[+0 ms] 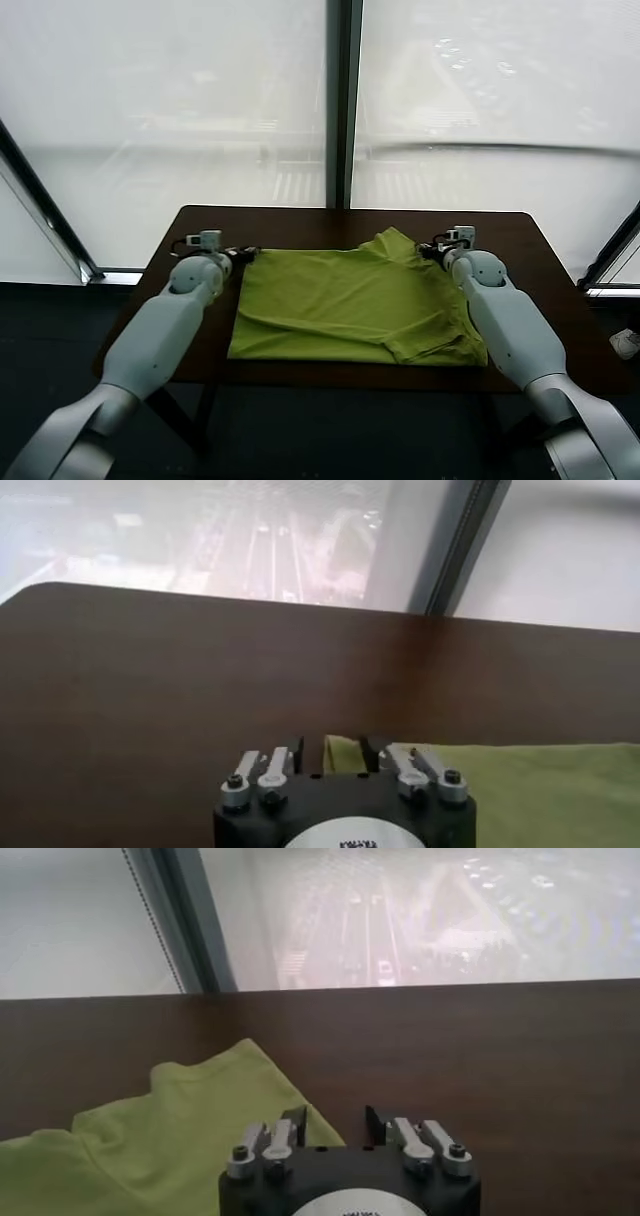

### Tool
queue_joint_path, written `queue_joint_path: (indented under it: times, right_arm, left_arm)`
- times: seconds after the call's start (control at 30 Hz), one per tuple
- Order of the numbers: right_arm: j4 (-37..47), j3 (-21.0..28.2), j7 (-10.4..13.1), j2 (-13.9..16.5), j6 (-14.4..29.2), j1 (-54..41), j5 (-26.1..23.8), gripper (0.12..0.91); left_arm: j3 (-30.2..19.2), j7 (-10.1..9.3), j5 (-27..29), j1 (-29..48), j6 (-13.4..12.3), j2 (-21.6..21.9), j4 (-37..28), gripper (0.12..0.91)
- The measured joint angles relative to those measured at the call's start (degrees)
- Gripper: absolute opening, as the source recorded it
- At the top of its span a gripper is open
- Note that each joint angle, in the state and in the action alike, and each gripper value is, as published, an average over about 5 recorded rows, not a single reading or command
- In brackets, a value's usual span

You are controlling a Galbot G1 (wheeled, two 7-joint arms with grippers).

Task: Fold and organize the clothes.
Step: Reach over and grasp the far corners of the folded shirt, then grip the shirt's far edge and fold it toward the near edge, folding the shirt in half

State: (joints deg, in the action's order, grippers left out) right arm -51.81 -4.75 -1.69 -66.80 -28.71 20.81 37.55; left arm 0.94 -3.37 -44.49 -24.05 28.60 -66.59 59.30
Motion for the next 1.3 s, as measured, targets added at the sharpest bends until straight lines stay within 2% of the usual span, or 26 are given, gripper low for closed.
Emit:
queue_joint_path:
  times: [0.33, 0.53, 0.83, 1.0, 1.3]
  right_arm:
    - [-0.29, -0.80, -0.63, -0.05, 2.16, 0.69, 0.12, 0.139]
    - [-2.22, -2.24, -1.15, 0.72, 5.54, 1.91, 3.59, 0.139]
    - [-9.25, -4.68, -0.69, 2.96, 7.77, 5.38, 8.15, 0.139]
    - [-13.62, -5.97, -0.35, 4.59, 7.70, 7.83, 9.31, 0.139]
    - [-21.36, -8.77, 0.34, 8.63, 6.30, 13.38, 11.86, 0.139]
  left_arm:
    - [0.60, -0.45, -0.07, -0.70, -0.50, 0.05, 1.71, 0.199]
    - [2.10, -1.58, -1.03, -2.11, -0.57, 0.95, 4.86, 0.192]
    - [4.35, -3.01, -2.47, -5.80, -0.43, 3.31, 13.19, 0.182]
    - [5.95, -3.76, -3.76, -8.99, -0.48, 5.16, 18.39, 0.180]
    - [9.28, -3.98, -4.46, -15.94, -0.70, 8.99, 28.93, 0.180]
